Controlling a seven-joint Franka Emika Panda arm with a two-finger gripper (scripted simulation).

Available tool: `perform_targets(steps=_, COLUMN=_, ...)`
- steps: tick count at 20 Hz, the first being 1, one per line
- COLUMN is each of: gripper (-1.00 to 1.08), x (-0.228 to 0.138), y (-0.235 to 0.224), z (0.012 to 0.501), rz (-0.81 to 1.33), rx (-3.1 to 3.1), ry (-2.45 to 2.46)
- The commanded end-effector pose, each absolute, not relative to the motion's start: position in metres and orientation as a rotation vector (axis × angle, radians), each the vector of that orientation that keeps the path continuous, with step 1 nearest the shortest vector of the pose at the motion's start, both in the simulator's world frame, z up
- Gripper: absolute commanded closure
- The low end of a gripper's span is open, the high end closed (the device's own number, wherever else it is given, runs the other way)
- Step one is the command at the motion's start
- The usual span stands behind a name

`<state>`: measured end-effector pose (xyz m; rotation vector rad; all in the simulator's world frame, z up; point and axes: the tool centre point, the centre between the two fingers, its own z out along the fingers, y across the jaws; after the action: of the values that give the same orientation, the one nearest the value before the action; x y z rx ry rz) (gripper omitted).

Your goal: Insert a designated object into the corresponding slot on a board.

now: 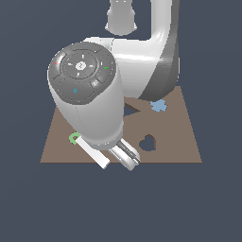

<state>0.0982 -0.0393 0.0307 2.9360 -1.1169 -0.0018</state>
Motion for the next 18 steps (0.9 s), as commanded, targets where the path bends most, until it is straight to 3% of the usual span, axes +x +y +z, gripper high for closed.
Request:
perform_targets(steps=1, gripper=1.08, x=0.0986, y=-0.0395, z=0.0300, rz=0.000, rx=2.936, ry=-1.118)
perform_targets(steps=18, gripper=1.08, x=0.0934, y=-0.0327, z=0.0313, rz=0.001, rx=2.954, ry=-1.071)
